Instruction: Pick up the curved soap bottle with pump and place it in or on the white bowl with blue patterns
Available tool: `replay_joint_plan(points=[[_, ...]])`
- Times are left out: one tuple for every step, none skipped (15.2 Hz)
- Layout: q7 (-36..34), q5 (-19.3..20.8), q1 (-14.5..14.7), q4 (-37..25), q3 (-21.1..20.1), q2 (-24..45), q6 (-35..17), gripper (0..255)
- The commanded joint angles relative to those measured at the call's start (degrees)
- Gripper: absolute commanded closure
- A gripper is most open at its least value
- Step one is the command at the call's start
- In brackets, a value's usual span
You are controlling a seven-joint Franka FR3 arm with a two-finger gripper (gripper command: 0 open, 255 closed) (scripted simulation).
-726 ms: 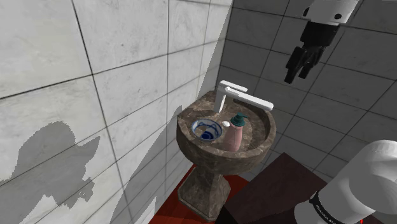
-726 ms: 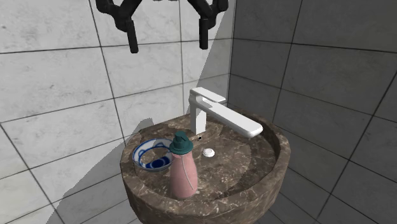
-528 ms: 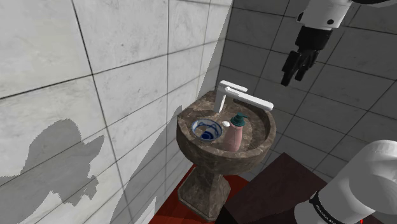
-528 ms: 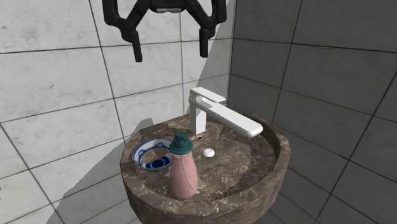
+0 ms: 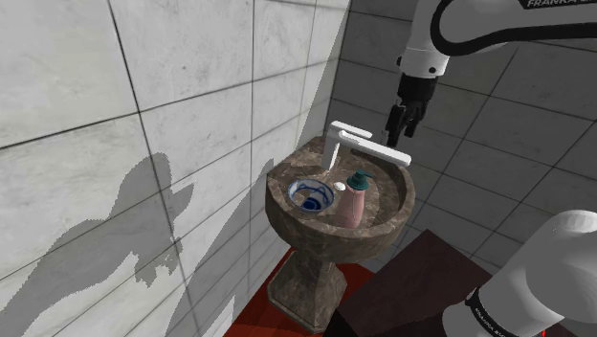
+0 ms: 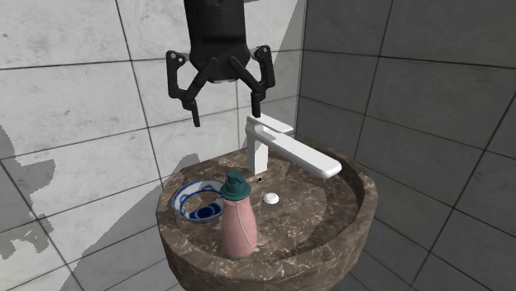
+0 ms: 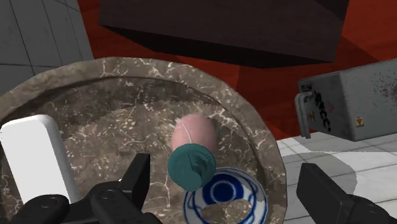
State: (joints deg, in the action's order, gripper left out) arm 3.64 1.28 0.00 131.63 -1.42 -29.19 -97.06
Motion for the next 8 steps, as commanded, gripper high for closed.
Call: replay_joint_plan(points=[[1.7,0.5,0.1,0.0,0.3,3.6,-2.5,0],[2.4,0.7,0.2,-0.2,0.4,5.6,-3.8,0],[3.1,1.0,0.3,-0.5,0.5,7.6,-5.0,0],[3.8,1.2,0.4,-0.8,0.6,9.7,-6.1,0],[4.5,1.4,0.5,-1.2,0.6,11.8,-7.2,0],[5.1,1.6,0.6,-1.7,0.7,13.9,-8.3,0],[5.8,1.8,0.6,-2.2,0.7,16.0,-9.4,0],[6.4,2.0,0.7,-2.8,0.7,18.2,-10.4,0]])
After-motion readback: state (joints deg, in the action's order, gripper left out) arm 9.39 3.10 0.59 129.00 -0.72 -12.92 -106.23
